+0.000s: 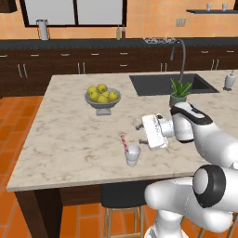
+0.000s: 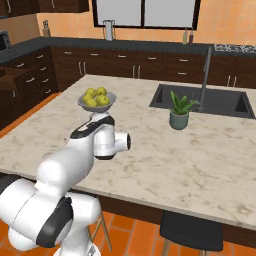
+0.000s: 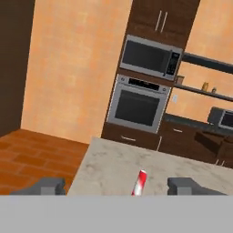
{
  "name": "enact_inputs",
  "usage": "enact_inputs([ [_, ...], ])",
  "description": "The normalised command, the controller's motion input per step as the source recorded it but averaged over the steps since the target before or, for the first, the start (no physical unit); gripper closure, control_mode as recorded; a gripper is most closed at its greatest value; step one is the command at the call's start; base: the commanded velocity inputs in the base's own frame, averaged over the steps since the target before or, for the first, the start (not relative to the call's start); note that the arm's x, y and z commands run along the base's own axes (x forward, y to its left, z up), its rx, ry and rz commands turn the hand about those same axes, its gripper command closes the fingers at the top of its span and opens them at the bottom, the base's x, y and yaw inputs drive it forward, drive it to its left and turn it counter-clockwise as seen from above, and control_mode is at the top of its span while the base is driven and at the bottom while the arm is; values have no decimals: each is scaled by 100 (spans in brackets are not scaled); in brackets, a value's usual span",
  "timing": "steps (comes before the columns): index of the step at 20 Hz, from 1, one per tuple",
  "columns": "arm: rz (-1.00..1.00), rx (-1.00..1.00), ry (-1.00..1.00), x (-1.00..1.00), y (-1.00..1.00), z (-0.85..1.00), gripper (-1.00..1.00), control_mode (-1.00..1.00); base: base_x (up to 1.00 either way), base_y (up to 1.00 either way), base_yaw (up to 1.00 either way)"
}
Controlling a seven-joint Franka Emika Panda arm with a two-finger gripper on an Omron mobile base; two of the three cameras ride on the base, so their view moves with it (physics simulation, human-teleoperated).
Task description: Take a straw from the drawer in front and place it inside the glass cup on the dining counter.
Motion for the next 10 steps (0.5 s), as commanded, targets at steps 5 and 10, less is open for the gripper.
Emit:
enact_inputs([
  [5,0,-2,-40,-68,-26,100,-100,-100,0,0,0],
  [10,2,-25,-49,-96,4,90,-100,-100,0,0,0],
])
